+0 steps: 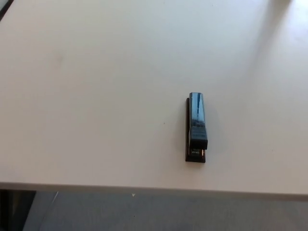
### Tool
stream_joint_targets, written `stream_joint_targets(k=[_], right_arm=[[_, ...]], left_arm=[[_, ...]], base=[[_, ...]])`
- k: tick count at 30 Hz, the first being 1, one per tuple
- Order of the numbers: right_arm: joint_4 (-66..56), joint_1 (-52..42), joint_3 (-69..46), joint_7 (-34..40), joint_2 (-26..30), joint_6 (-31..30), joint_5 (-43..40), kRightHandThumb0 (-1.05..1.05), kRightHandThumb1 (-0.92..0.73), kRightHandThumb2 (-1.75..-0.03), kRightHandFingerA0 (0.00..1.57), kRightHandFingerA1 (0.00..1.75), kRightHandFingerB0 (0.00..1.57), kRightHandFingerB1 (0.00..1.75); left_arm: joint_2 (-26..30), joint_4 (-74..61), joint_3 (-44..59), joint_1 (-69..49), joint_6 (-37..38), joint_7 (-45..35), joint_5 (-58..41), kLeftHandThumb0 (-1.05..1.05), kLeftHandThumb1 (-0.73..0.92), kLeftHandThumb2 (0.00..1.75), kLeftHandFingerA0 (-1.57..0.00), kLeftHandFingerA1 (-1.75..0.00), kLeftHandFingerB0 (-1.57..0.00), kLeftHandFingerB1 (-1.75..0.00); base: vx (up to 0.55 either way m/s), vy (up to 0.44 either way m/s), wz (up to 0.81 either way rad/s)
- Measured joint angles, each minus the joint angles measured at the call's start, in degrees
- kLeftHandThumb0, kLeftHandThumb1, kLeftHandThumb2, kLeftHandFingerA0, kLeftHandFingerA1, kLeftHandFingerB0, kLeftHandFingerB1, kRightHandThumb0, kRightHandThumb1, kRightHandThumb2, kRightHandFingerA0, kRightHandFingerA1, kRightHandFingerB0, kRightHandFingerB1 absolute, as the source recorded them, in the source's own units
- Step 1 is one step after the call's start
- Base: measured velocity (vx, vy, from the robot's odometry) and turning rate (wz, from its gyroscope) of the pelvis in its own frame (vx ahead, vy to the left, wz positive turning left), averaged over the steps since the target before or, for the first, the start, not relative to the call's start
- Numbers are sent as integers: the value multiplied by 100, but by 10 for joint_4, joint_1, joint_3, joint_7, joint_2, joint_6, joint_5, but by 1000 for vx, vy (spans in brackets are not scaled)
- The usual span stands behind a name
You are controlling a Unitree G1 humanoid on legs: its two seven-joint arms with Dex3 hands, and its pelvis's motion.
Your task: The robot uses its right hand to press on the stapler that is in the middle of the desk
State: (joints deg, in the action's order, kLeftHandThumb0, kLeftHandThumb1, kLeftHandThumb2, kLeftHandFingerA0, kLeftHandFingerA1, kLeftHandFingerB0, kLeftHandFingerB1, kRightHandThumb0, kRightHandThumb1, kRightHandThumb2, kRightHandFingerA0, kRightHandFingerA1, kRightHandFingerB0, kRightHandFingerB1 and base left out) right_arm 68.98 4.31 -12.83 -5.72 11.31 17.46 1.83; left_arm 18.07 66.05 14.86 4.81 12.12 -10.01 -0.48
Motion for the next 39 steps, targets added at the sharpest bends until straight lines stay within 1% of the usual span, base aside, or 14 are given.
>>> stream_joint_targets(k=[3, 4, 5, 7, 11, 13, 18, 19, 25, 26, 27, 30, 31, 39], right_arm=[[7, 5, 1, 21, 0, 8, 2, -35, -67, -107, 95, 88, 6, 45], [10, 7, 0, 34, 0, 11, 3, -40, -89, -66, 105, 93, 23, 30], [11, 8, 0, 37, 0, 11, 3, -28, -69, -107, 92, 92, 11, 46], [14, 12, -6, 56, 0, 13, 2, -12, -86, -66, 80, 130, 22, 32], [15, 24, -46, 86, 6, 15, -10, -8, -79, -66, 81, 138, 48, 40], [14, 30, -79, 96, 16, 15, -24, 2, -77, -62, 92, 108, 64, 45], [16, 26, -162, 125, 53, 16, -59, -2, -75, -62, 104, 71, 72, 51], [18, 23, -181, 129, 62, 16, -68, -4, -72, -61, 106, 63, 74, 51], [27, -13, -273, 155, 109, 17, -111, -9, -74, -63, 102, 58, 80, 54], [27, -16, -286, 160, 115, 19, -117, -8, -74, -63, 102, 55, 83, 56], [23, -20, -305, 169, 125, 21, -126, -7, -76, -62, 103, 58, 79, 55], [2, -19, -346, 192, 155, 25, -144, -5, -78, -61, 102, 59, 78, 57], [-6, -18, -357, 199, 165, 27, -150, -5, -80, -63, 100, 61, 78, 62], [-124, 50, -421, 236, 262, 34, -182, -7, -82, -64, 110, 77, 73, 80]], left_arm=[[1, 5, 4, 2, 8, -5, -3, -69, 92, 74, -6, -25, -6, -22], [1, 8, 5, 2, 10, -7, -4, -69, 91, 76, -4, -24, -5, -22], [1, 9, 5, 2, 10, -7, -5, -70, 91, 75, -5, -25, -6, -22], [1, 14, 8, 3, 14, -11, -6, -70, 91, 73, -7, -27, -6, -22], [2, 25, 17, 8, 23, -18, -11, -74, 92, 72, -9, -28, -7, -22], [4, 27, 20, 11, 28, -22, -14, -70, 74, 110, 0, -39, -7, -30], [10, 35, 24, 14, 39, -28, -19, -73, 92, 73, -9, -27, -7, -23], [11, 37, 24, 15, 40, -29, -20, -71, 74, 110, 0, -39, -8, -30], [17, 43, 27, 17, 48, -30, -24, -80, 77, 111, 0, -37, -16, -27], [17, 43, 27, 18, 50, -31, -24, -77, 92, 71, -10, -28, -7, -23], [18, 44, 27, 18, 51, -32, -25, -79, 77, 110, 0, -37, -16, -27], [18, 45, 27, 20, 52, -34, -27, -78, 79, 111, 0, -36, -15, -27], [18, 45, 27, 20, 53, -35, -28, -73, 92, 73, -9, -28, -7, -22], [21, 46, 25, 22, 56, -38, -29, -70, 74, 110, 0, -39, -8, -30]], base=[[0, 0, 0], [0, 0, 0], [0, 0, 0], [0, 0, 0], [0, 0, 0], [0, 0, 0], [0, 0, 0], [0, 0, 0], [0, 0, 0], [0, 0, 0], [0, 0, 0], [0, 0, 0], [0, 0, 0], [0, 0, 0]])
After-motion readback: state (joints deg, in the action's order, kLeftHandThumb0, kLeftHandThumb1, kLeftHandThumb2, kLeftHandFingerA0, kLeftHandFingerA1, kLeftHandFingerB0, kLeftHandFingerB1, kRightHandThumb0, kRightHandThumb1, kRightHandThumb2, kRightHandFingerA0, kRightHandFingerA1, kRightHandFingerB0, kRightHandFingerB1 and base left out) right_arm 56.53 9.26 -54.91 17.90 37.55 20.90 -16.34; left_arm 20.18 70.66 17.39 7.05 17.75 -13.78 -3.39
